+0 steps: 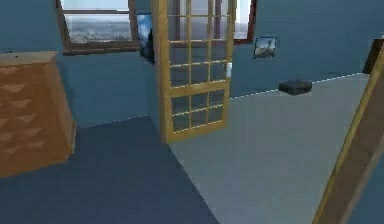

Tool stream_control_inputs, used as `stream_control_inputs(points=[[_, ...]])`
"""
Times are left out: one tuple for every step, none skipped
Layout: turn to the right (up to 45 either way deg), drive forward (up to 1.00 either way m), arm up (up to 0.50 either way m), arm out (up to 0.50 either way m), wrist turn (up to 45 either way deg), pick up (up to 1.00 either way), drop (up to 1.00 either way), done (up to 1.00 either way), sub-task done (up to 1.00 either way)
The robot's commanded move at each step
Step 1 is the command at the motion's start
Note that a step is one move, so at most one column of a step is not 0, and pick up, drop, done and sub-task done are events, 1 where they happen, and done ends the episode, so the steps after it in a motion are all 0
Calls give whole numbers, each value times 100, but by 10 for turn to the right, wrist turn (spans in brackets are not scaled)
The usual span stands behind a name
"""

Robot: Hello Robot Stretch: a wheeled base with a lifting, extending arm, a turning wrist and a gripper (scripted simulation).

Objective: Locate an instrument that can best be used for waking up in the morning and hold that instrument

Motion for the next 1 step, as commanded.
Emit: stream_control_inputs(points=[[0, 85, 0, 0, 0, 0, 0, 0, 0]])
